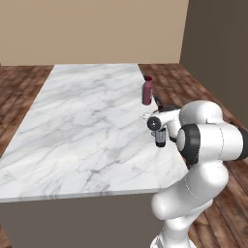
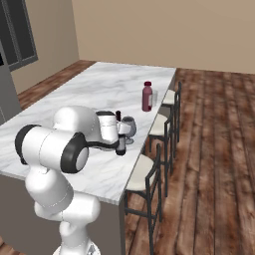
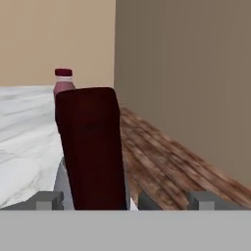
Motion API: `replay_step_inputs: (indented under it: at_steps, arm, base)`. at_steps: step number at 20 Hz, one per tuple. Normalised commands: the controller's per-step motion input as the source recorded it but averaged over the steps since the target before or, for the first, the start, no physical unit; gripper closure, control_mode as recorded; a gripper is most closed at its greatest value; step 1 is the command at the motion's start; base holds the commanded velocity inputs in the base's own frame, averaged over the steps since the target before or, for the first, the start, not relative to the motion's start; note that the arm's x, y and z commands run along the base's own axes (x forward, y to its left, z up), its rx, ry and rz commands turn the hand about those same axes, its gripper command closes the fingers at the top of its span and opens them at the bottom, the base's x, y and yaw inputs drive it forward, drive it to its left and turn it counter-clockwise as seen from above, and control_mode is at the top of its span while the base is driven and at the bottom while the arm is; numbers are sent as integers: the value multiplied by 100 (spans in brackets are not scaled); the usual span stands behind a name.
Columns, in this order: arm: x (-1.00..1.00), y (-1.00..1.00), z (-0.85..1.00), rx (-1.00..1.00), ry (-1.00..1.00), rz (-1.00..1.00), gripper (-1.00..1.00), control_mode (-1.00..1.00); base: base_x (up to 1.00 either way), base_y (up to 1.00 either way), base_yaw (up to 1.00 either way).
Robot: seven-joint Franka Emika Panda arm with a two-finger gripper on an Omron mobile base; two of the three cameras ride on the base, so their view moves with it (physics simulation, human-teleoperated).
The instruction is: There is a wine glass and glass cup on the dining counter. Place the wine bottle next to the wine glass and the juice bottle next to the glass cup.
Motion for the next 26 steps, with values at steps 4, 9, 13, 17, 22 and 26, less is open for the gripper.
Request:
replay_step_inputs:
  at_steps: [4, 9, 13, 17, 22, 26]
  arm:
    - [0, 1, -7, 0, 0, 0, -100, -100]
    - [0, 10, -6, 0, -1, 0, -100, -100]
    - [0, 18, -2, 0, -4, 0, -100, -100]
    - [0, 15, 0, 0, -6, 0, -100, -100]
    - [-3, 13, 0, 0, -6, 0, -100, -100]
    - [-7, 14, 0, 0, -3, 0, -100, -100]
  base:
    - [0, 0, 0]
    - [0, 0, 0]
    - [0, 0, 0]
    - [0, 0, 0]
    - [0, 0, 0]
    - [0, 0, 0]
